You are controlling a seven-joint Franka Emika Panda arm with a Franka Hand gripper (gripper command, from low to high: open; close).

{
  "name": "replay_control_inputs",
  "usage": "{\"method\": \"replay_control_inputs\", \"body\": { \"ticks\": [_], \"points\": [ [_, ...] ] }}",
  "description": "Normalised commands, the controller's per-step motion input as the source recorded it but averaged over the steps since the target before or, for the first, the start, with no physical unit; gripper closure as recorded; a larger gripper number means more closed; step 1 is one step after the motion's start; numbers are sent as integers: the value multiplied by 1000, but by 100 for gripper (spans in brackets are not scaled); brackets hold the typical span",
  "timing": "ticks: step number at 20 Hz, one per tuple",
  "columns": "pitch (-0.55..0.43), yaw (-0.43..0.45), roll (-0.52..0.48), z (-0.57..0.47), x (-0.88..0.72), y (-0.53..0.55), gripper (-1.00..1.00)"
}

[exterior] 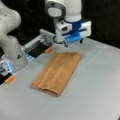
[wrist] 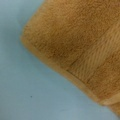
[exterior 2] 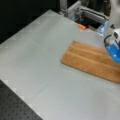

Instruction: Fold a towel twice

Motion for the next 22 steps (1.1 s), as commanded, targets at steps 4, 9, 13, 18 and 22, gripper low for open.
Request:
{"method": "replay_control_inputs", "body": {
  "ticks": [4,9,13,18,22],
  "points": [
    [78,-23,-1,-63,304,125,-100],
    [56,-98,-8,-125,228,156,-100],
    [48,-121,-108,-164,123,211,-100],
    [35,-19,-168,-144,64,218,-100],
    [26,48,-232,-58,78,158,-100]
  ]
}}
